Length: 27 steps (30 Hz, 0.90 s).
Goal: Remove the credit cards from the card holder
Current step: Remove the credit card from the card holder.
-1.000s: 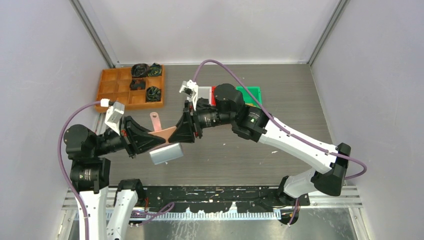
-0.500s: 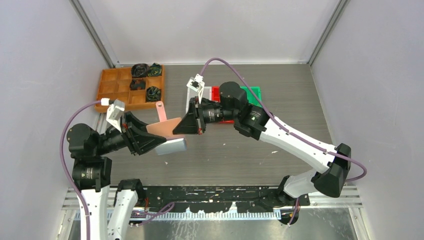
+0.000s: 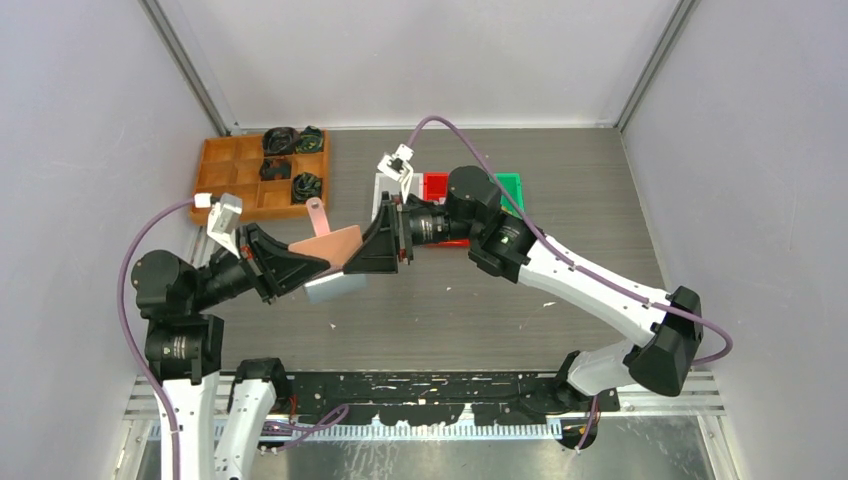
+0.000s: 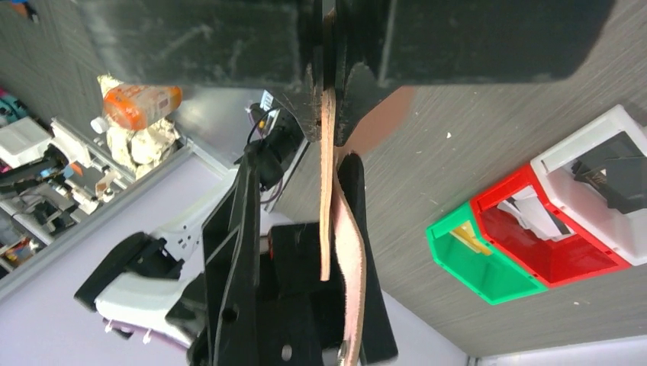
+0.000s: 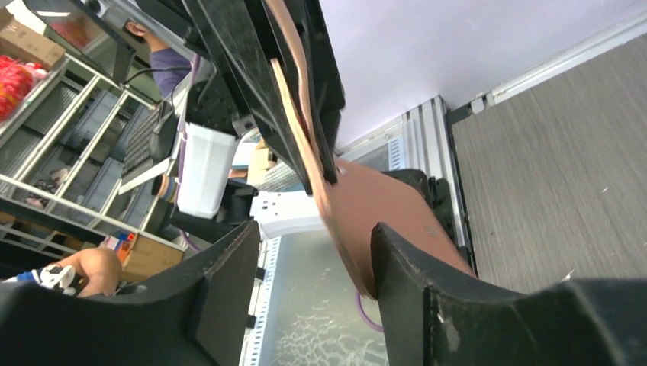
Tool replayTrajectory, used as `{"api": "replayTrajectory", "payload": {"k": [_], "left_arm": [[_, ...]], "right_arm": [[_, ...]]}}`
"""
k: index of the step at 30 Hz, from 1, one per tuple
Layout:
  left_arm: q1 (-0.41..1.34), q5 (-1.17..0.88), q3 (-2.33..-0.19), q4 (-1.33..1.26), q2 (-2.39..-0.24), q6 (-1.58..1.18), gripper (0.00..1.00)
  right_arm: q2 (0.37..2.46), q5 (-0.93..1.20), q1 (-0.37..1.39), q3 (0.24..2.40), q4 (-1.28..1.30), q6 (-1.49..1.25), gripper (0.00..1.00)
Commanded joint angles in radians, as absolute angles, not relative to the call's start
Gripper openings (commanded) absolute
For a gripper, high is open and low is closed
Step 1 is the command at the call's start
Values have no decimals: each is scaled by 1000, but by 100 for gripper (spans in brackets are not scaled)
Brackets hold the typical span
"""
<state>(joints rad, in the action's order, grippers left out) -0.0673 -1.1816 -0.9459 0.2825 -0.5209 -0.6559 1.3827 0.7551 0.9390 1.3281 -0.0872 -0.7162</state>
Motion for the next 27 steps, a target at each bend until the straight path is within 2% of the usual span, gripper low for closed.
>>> {"api": "replayTrajectory", "payload": {"k": [1,9,16,27], "left_arm": [[-69,-1097,-960,111,-547,-793,0],[-69,-1096,-984,22,-576,-937,0],[-70,-1059,-995,27,-577,-930,0],[-70,-1023,-995,32,-583,-933,0]], "right_arm": [[1328,827,938,1230,-244,-805,62],[1265,757,938,1126,-243,-724,67],[1258,819,945,1102,-302,-780,57],[1201,718,951,1040,-322,-770,44]]}}
